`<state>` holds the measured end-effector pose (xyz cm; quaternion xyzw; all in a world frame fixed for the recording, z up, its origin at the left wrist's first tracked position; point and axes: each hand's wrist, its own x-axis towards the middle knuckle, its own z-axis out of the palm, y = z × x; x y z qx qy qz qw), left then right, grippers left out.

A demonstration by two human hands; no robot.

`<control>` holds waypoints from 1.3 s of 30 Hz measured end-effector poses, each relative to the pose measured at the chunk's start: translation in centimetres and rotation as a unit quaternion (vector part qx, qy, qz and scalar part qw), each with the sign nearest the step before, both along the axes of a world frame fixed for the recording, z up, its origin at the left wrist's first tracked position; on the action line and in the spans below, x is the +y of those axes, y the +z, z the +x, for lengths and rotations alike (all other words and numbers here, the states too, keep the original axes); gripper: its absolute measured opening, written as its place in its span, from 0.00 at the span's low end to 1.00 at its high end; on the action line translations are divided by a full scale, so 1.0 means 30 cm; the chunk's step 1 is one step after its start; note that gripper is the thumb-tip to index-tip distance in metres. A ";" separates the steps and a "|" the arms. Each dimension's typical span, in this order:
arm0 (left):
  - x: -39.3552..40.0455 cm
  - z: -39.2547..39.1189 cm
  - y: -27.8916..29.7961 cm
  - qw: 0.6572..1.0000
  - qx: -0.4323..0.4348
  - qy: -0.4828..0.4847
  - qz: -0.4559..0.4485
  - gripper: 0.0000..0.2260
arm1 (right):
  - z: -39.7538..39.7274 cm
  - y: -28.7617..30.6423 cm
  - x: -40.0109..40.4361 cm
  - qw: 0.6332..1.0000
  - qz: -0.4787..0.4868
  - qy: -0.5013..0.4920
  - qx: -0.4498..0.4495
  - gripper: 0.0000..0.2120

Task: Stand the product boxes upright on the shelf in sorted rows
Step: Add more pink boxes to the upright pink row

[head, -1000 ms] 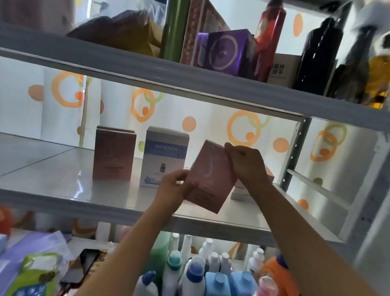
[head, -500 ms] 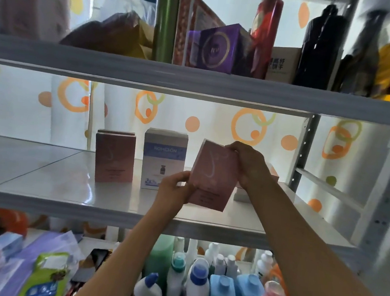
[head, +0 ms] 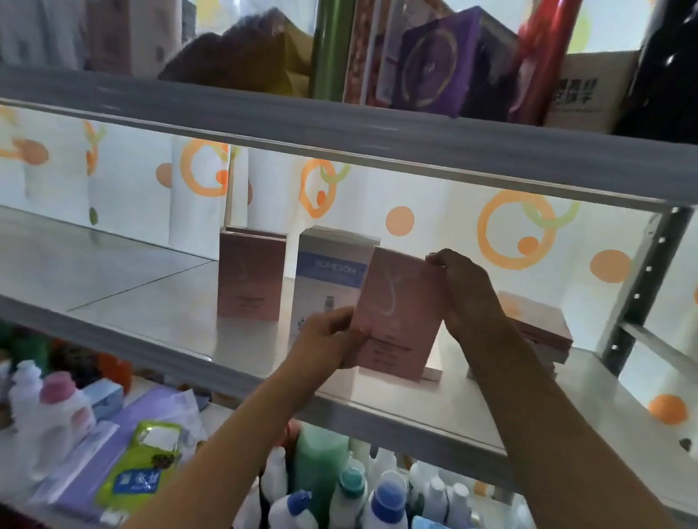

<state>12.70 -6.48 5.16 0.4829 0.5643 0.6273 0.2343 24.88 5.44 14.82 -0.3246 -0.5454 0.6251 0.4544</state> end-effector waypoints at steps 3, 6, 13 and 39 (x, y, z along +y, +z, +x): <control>0.014 -0.025 -0.013 1.000 -0.021 -0.005 -0.009 0.09 | -0.042 0.007 0.014 1.000 0.022 0.000 0.010 0.05; 0.038 -0.049 -0.022 0.999 -0.031 -0.008 -0.017 0.09 | -0.067 0.005 0.032 0.999 0.038 -0.005 0.005 0.06; 0.110 -0.065 -0.017 0.998 -0.063 -0.023 -0.002 0.08 | -0.072 -0.012 0.076 0.993 0.115 -0.029 -0.025 0.10; 0.272 0.074 -0.017 0.989 0.097 0.096 0.050 0.20 | 0.087 -0.193 0.167 0.988 0.134 0.005 0.075 0.19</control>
